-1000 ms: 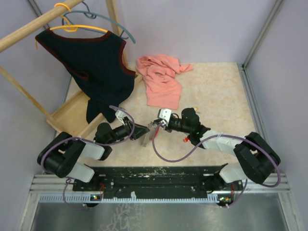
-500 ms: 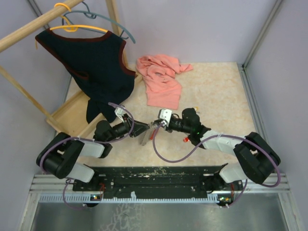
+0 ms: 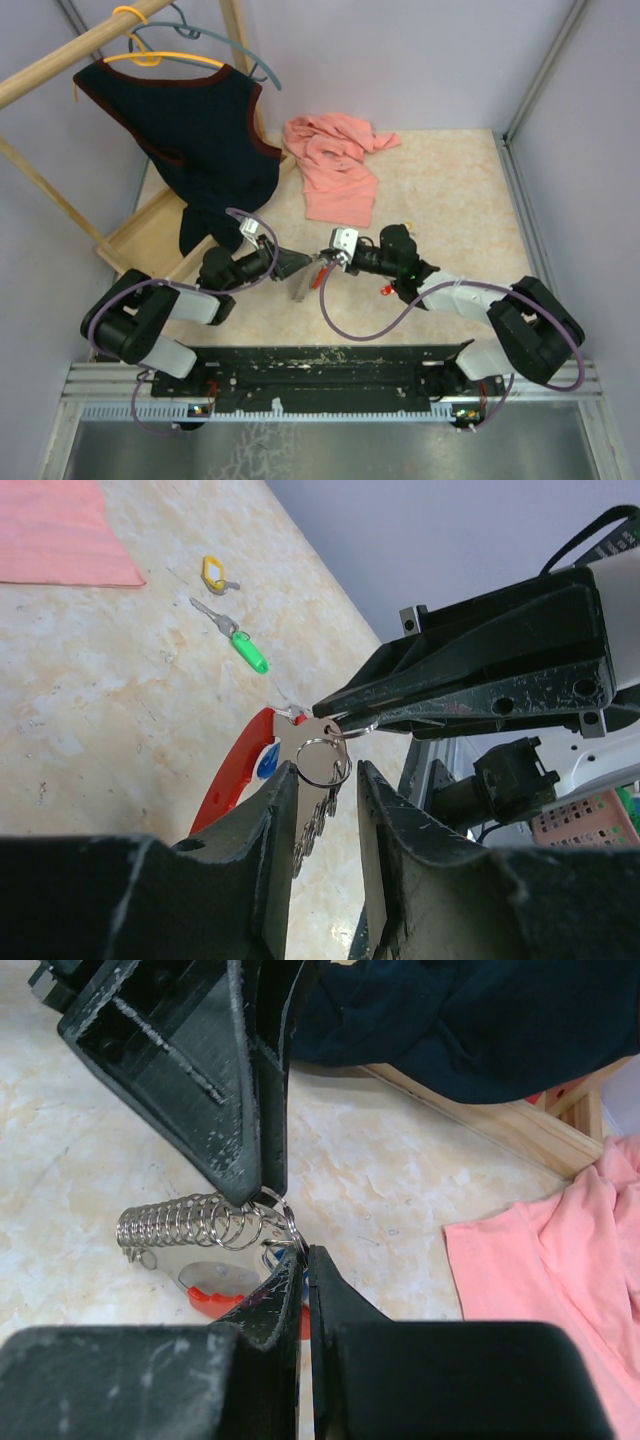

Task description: Put the keys on the keyring

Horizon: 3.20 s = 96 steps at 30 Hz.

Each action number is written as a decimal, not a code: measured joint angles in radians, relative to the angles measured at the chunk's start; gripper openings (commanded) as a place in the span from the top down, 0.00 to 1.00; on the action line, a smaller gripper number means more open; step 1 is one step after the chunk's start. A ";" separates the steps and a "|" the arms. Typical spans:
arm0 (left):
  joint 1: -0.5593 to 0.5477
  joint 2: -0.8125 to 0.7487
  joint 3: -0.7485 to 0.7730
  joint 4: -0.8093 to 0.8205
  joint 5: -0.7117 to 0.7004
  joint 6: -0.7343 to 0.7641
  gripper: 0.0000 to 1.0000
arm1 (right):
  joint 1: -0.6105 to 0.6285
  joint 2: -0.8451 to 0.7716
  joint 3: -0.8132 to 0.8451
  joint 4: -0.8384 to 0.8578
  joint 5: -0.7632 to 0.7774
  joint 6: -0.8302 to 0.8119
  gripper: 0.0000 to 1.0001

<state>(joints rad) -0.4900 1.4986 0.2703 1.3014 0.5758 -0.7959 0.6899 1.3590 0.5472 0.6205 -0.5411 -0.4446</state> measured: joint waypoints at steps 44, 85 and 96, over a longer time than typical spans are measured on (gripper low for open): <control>0.008 -0.219 0.116 -0.332 0.023 0.270 1.00 | 0.000 -0.168 -0.017 -0.114 0.039 -0.015 0.76; -0.148 0.130 0.306 -0.645 -0.045 0.475 0.62 | -0.200 0.083 0.062 -0.587 0.387 0.706 0.76; -0.149 0.130 0.306 -0.652 -0.045 0.484 0.63 | -0.201 0.121 0.063 -0.552 0.420 0.681 0.81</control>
<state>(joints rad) -0.6388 1.6287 0.5758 0.6498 0.5312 -0.3119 0.4885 1.4803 0.6098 0.0681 -0.1211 0.2363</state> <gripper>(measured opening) 0.375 0.202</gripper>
